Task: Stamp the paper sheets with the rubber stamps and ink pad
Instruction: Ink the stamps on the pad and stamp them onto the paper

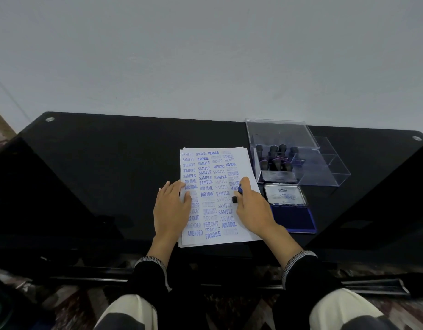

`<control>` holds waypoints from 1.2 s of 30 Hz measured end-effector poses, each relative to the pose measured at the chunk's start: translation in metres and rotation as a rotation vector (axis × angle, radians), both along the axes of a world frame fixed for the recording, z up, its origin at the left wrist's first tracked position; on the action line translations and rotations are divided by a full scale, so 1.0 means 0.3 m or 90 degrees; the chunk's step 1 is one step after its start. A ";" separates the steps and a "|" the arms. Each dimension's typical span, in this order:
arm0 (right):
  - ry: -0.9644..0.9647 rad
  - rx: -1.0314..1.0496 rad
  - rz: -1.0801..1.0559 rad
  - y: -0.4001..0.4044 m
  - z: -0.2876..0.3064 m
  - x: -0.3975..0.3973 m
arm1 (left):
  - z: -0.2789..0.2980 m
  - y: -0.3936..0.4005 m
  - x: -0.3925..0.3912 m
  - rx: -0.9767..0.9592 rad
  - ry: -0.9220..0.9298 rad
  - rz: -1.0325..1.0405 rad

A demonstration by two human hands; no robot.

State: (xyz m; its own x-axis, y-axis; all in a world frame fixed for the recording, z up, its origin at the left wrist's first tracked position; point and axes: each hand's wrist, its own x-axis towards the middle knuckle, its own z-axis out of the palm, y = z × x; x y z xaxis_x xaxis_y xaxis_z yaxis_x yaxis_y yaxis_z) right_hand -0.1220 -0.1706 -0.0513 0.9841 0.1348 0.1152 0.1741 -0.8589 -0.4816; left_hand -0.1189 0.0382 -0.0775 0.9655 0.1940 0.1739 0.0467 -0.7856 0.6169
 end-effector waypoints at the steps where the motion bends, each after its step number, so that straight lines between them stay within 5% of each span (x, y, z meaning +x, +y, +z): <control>1: 0.016 0.005 0.009 -0.002 0.009 0.008 | 0.000 0.000 -0.001 -0.002 -0.001 0.000; 23: -0.006 0.019 -0.007 0.003 0.001 -0.015 | 0.003 0.003 -0.002 -0.017 -0.020 0.001; 28: 0.015 0.364 -0.128 -0.026 0.038 -0.022 | 0.010 0.005 0.000 -0.016 -0.028 0.002; 36: -0.011 0.712 -0.362 -0.155 0.068 -0.011 | 0.002 0.004 0.004 -0.008 -0.035 0.000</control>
State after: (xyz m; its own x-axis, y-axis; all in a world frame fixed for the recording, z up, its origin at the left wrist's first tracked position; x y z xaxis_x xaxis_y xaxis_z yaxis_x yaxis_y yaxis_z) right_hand -0.1252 -0.2172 -0.0308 0.8678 -0.4879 -0.0945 -0.0728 0.0632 -0.9953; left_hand -0.1177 0.0394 -0.0768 0.9545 0.1962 0.2245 0.0121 -0.7778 0.6284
